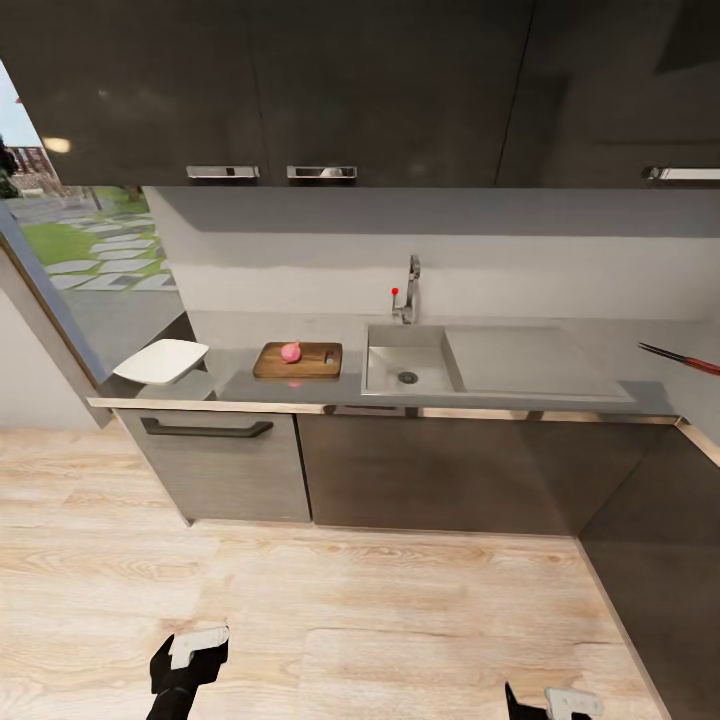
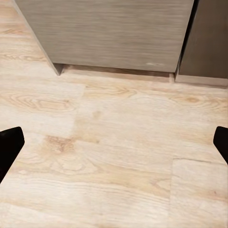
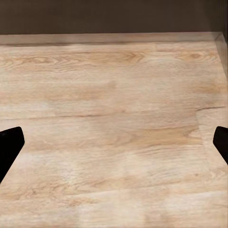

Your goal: In the kitchen, take the Vidalia onion out of the sink, dice it on the chopping board with the paring knife, put the diced onion into the bowl on the countertop, then place both the paring knife and the chopping board into the sink.

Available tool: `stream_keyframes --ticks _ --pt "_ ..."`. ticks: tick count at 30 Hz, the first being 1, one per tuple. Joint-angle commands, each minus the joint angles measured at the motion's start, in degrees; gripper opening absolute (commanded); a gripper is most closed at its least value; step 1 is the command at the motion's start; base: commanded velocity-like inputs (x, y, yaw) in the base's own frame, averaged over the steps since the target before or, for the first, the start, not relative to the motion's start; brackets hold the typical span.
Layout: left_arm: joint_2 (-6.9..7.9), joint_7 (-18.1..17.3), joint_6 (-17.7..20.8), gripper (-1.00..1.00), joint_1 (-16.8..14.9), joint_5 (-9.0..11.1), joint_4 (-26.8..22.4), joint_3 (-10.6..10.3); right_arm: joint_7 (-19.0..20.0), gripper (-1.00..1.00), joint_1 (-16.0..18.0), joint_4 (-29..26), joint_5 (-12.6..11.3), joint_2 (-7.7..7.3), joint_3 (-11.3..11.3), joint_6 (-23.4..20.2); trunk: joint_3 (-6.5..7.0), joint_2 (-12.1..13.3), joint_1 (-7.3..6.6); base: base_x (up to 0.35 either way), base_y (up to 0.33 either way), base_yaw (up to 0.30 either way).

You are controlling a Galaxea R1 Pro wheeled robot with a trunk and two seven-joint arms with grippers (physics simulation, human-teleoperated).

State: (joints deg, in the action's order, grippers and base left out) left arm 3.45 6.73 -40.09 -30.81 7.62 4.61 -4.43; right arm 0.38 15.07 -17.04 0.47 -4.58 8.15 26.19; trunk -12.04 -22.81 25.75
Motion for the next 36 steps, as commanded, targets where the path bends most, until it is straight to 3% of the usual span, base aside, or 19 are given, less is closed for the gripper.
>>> stream_keyframes --ticks 1,4,7,8,10,11,12,15,16,17,19,22,23,25,26,27,30,33,36 --pt "-0.02 0.0 -0.3 1.00 -0.1 0.5 0.2 -0.5 0.0 1.00 0.0 -0.1 0.1 0.01 0.2 0.2 -0.11 -0.1 0.03 0.000 0.000 0.000" --pt "-0.08 0.0 -0.3 1.00 -0.1 0.5 0.2 -0.5 -1.1 1.00 0.0 -2.5 0.1 -0.02 0.2 0.0 -0.11 -0.1 0.03 0.000 0.000 0.000" --pt "-0.14 0.0 -0.3 1.00 -0.1 0.5 0.2 -0.5 -4.8 1.00 0.0 -11.3 0.3 0.04 0.2 -3.8 -0.11 -0.1 0.03 0.000 0.000 0.000" --pt "-0.13 0.0 -0.3 1.00 -0.1 0.5 0.2 -0.5 -6.8 1.00 0.0 -16.3 0.4 0.06 0.1 -8.0 -0.11 -0.1 0.03 0.000 0.000 0.000" --pt "-0.14 0.0 -0.2 1.00 -0.1 0.5 0.2 -0.5 -11.0 1.00 0.0 -31.6 0.4 0.04 0.1 -25.0 -0.11 -0.1 0.03 0.000 0.000 0.000" --pt "-0.15 0.0 -0.2 1.00 -0.1 0.5 0.2 -0.5 -11.6 1.00 0.0 -34.9 0.4 0.01 0.1 -28.6 -0.11 -0.1 0.03 0.000 0.000 0.000" --pt "-0.17 0.0 -0.2 1.00 -0.1 0.5 0.2 -0.5 -12.4 1.00 0.1 -41.4 0.4 -0.02 0.1 -35.4 -0.11 -0.1 0.03 0.000 0.000 0.000" --pt "-0.19 0.0 -0.2 1.00 -0.1 0.5 0.2 -0.5 -13.5 1.00 0.5 -55.7 1.0 -0.41 0.0 -48.6 -0.11 -0.1 0.03 0.000 0.000 0.000" --pt "-0.19 0.0 -0.2 1.00 -0.1 0.5 0.2 -0.5 -13.7 1.00 0.8 -58.0 1.3 -0.70 0.0 -50.7 -0.11 -0.1 0.03 0.000 0.000 0.000" --pt "-0.19 0.0 -0.2 1.00 -0.1 0.5 0.2 -0.5 -14.3 1.00 2.6 -63.7 2.7 -2.05 0.0 -56.7 -0.11 -0.1 0.03 0.000 0.000 0.000" --pt "-0.19 0.0 -0.2 1.00 -0.1 0.5 0.2 -0.5 -14.7 1.00 5.9 -67.4 4.1 -3.89 0.0 -62.7 -0.11 -0.1 0.03 0.000 0.000 0.000" --pt "-0.20 0.0 -0.2 1.00 -0.1 0.5 0.2 -0.5 -14.9 1.00 11.6 -69.7 5.1 -6.13 0.0 -70.3 -0.11 -0.1 0.03 0.000 0.000 0.000" --pt "-0.20 0.0 -0.2 1.00 -0.1 0.5 0.2 -0.5 -14.9 1.00 14.6 -70.3 5.4 -7.07 0.0 -73.6 -0.11 -0.1 0.03 0.000 0.000 0.000" --pt "-0.21 0.0 -0.2 1.00 -0.1 0.5 0.2 -0.5 -15.0 1.00 24.0 -71.0 5.7 -9.42 0.0 -80.1 -0.11 -0.1 0.03 0.000 0.000 0.000" --pt "-0.23 0.0 -0.2 1.00 -0.1 0.5 0.2 -0.5 -15.0 1.00 25.7 -71.0 5.7 -9.68 0.0 -80.6 -0.11 -0.1 0.03 0.000 0.000 0.000" --pt "-0.25 0.0 -0.2 1.00 -0.1 0.5 0.2 -0.5 -15.1 1.00 30.8 -70.8 5.8 -10.18 0.0 -81.7 -0.11 -0.1 0.03 0.000 -0.049 0.000" --pt "-0.27 0.0 -0.2 1.00 -0.1 0.5 0.2 -0.5 -15.1 1.00 38.5 -69.0 5.8 -10.82 0.0 -82.5 -0.11 -0.1 0.03 0.000 -0.099 0.000" --pt "-0.27 0.0 -0.2 1.00 -0.1 0.5 0.2 -0.5 -15.1 1.00 42.7 -66.7 5.9 -12.49 0.0 -82.8 -0.11 -0.1 0.03 0.000 -0.172 0.000" --pt "-0.26 0.0 -0.2 1.00 -0.1 0.5 0.2 -0.5 -14.8 1.00 44.9 -63.6 5.7 -16.26 0.0 -82.8 -0.11 -0.1 0.03 0.000 -0.255 0.000"
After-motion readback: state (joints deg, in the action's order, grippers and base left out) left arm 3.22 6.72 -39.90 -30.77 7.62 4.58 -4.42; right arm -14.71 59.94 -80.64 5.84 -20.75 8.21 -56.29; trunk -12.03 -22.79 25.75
